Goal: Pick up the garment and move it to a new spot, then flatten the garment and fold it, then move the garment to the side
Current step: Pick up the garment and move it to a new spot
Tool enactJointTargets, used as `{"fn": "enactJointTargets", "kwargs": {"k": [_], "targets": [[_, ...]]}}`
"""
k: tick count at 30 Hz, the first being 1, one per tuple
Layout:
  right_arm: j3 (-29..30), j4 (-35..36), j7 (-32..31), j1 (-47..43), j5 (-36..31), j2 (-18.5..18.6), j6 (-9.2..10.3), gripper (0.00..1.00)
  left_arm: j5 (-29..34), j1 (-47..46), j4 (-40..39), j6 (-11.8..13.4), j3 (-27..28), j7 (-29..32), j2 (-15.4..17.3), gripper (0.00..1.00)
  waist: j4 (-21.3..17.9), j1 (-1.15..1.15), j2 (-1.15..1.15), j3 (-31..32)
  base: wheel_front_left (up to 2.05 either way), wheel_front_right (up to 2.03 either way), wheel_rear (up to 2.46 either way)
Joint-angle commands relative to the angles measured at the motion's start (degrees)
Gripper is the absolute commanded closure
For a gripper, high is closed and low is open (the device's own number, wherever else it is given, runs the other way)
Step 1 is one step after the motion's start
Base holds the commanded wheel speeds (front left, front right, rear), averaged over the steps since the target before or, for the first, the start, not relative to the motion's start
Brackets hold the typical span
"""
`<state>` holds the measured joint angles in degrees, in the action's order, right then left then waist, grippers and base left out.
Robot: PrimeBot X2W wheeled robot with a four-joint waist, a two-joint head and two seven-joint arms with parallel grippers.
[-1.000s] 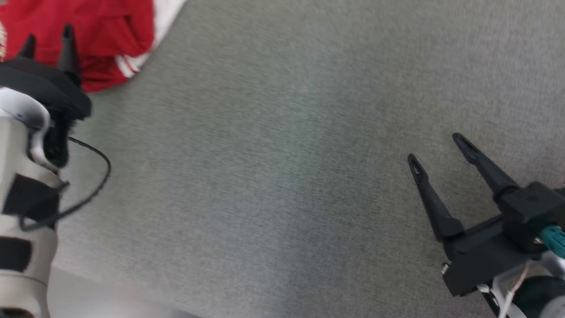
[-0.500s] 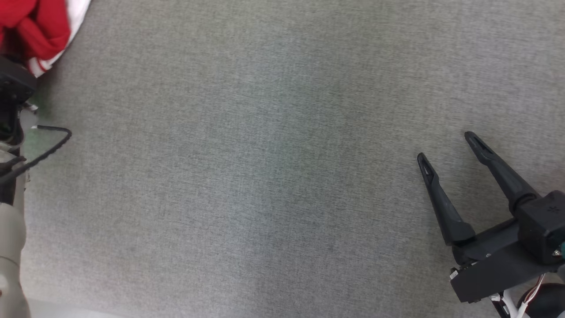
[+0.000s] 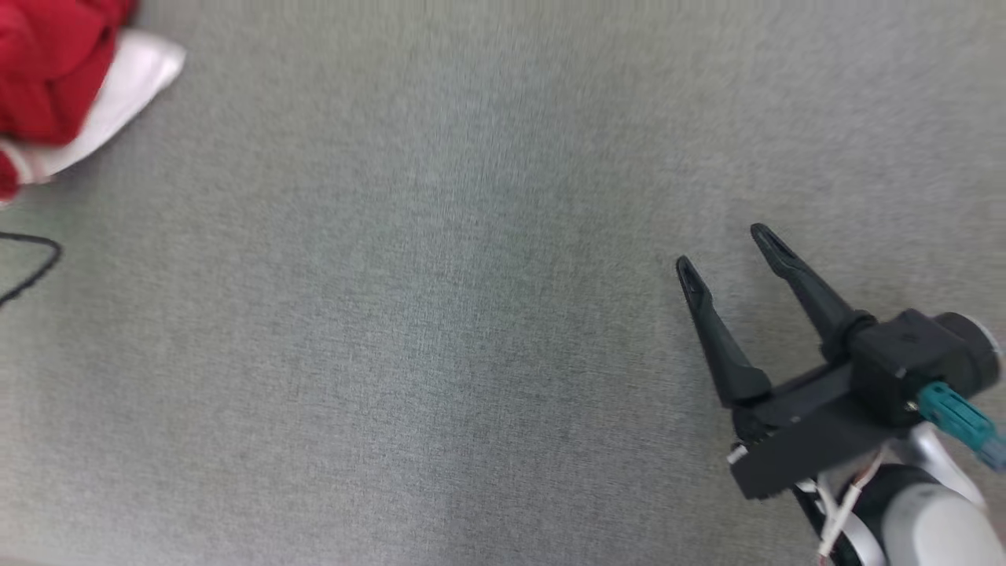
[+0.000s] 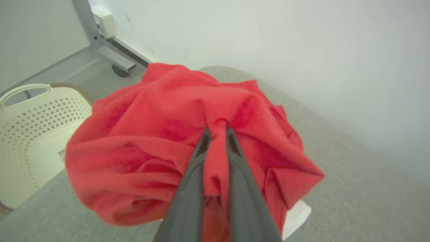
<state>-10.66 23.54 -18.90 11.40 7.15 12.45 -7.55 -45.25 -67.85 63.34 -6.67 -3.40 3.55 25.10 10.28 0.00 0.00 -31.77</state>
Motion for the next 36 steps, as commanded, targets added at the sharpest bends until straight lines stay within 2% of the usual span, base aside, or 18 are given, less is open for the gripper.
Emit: {"fn": "enactJointTargets", "kwargs": {"k": [1,4,8,14,19,24,30,35,36], "targets": [[-0.4,-1.8,1.5,0.5,0.7,-1.1,0.14,0.0,-0.4,0.7,-1.1,-0.4,0.2,-0.1,0.5,1.0,-1.9,0.0,0.0,6.4,0.0,0.0,0.0],[-0.9,-6.3,4.6,0.9,1.7,-2.9,0.14,0.0,1.7,1.2,-3.9,-0.5,-1.9,1.0,2.6,1.0,-2.6,0.0,0.0,11.3,0.0,0.0,0.0],[-1.0,-11.6,8.1,0.3,2.4,-5.7,0.14,0.0,0.7,0.8,-9.4,-0.7,-2.4,2.6,2.5,1.0,-3.9,0.0,0.0,17.7,0.0,0.0,0.0],[-1.0,-17.1,11.0,-2.1,3.7,-8.2,0.14,0.0,-0.3,2.7,-19.9,-0.1,-3.7,5.3,-0.4,1.0,-6.8,0.0,0.0,26.1,0.0,0.0,0.0],[0.3,-18.1,11.4,-3.9,3.7,-9.0,0.14,0.0,-0.9,5.5,-28.0,0.8,-5.1,7.0,-3.4,1.0,-9.7,0.0,0.0,29.3,0.0,0.0,0.0],[2.0,-17.5,10.6,-5.4,2.7,-9.2,0.14,0.0,-2.3,11.5,-39.4,5.3,-6.2,8.4,-8.2,1.0,-13.9,0.0,0.0,31.0,0.0,0.0,0.0],[3.2,-15.8,9.7,-6.2,2.2,-9.4,0.14,0.0,-1.4,20.3,-53.2,10.7,-9.2,9.9,-12.1,1.0,-19.4,0.0,0.0,30.7,0.0,0.0,0.0],[2.3,-15.4,9.4,-6.4,2.6,-9.5,0.14,0.0,0.0,29.6,-61.2,13.5,-11.3,7.3,-14.6,1.0,-24.8,0.0,0.0,28.9,0.0,0.0,0.0],[2.0,-15.4,9.4,-6.2,2.7,-9.5,0.14,0.0,-0.1,30.9,-61.5,13.3,-11.7,6.8,-14.9,1.0,-25.6,0.0,0.0,28.5,0.0,0.0,0.0]]}}
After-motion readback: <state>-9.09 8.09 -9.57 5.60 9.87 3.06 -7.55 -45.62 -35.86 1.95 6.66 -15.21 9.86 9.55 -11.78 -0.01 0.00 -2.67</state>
